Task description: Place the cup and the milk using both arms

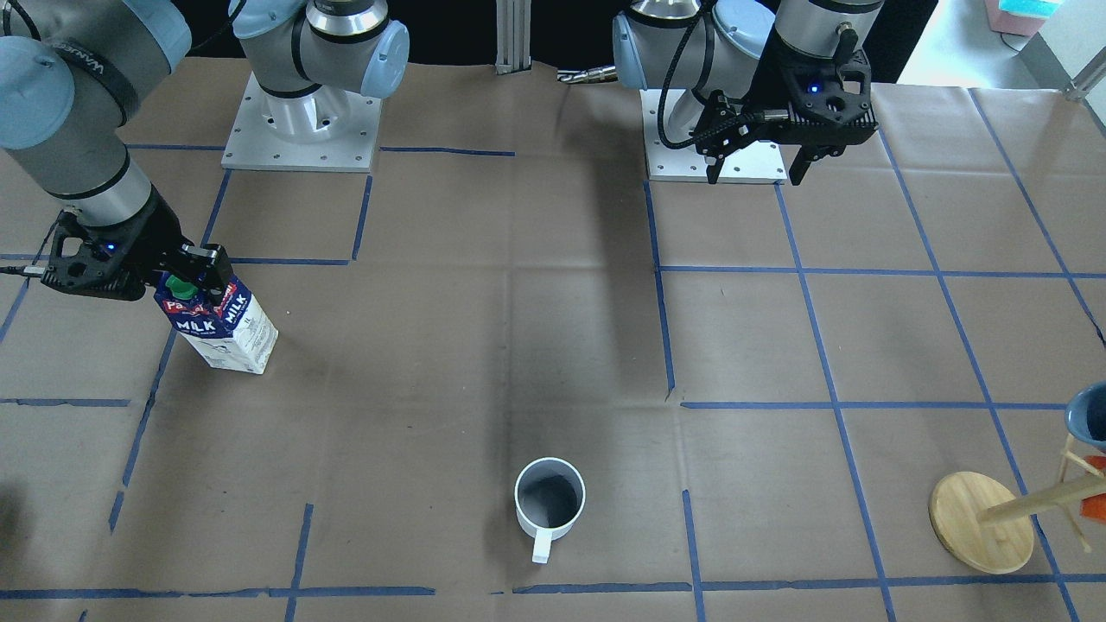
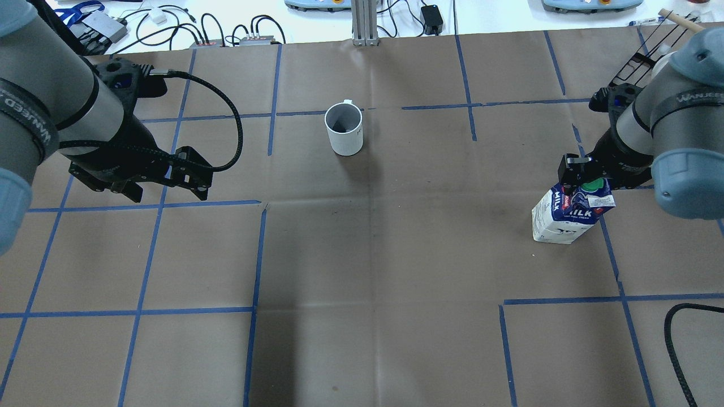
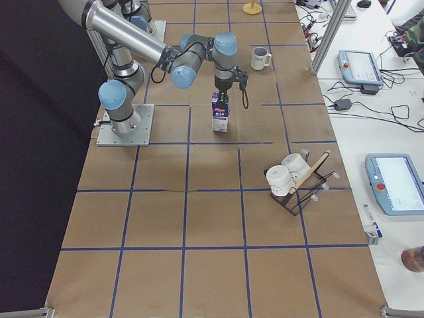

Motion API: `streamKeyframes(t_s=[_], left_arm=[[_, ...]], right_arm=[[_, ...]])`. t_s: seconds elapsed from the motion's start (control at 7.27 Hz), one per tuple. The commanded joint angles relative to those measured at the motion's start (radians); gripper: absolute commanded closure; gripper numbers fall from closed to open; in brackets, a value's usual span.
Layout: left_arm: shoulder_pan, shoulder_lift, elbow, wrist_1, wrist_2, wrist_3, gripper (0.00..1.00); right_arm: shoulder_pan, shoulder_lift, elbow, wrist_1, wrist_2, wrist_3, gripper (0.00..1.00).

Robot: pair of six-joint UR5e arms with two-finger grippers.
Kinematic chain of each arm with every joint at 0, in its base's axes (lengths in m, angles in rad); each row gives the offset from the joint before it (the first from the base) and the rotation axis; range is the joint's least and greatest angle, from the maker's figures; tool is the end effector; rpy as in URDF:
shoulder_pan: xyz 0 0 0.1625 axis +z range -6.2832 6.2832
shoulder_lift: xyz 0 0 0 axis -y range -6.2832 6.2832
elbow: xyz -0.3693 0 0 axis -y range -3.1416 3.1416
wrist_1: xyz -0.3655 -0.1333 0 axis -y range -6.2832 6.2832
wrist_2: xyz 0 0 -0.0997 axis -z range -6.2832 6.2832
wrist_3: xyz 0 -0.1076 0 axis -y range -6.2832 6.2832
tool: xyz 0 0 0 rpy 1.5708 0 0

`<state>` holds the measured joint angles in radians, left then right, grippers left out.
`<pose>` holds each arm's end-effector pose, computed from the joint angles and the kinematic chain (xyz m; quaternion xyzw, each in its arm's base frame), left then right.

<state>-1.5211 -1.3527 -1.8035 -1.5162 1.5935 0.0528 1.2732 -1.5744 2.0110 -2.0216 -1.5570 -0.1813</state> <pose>-0.1113 -0.3955 0.4142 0.0013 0.9997 -0.0194 0.0124 0.0025 -0.4517 0.2711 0.0581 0.9983 -0.0085 0.0050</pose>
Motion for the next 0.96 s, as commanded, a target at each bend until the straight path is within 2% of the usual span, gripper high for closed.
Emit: streamKeyframes(t_s=[0.0,0.14,0.28,0.69,0.83], left_arm=[[-0.001,0.004,-0.007,0.005,0.006,-0.001,0.00],[-0.001,0.015,-0.017,0.005,0.006,-0.001,0.00],[-0.001,0.021,-0.023,0.005,0.003,-0.001,0.00],[-0.001,0.021,-0.023,0.004,0.000,-0.001,0.00],[-0.001,0.023,-0.023,0.004,0.000,-0.001,0.00]], right_arm=[[0.000,-0.004,-0.017,0.003,0.000,0.003,0.40],[0.002,-0.004,-0.058,0.021,-0.002,0.005,0.37],[0.003,-0.001,-0.125,0.090,0.000,0.006,0.37],[0.038,0.103,-0.390,0.321,-0.002,0.009,0.38],[0.090,0.153,-0.476,0.348,-0.012,0.011,0.38]])
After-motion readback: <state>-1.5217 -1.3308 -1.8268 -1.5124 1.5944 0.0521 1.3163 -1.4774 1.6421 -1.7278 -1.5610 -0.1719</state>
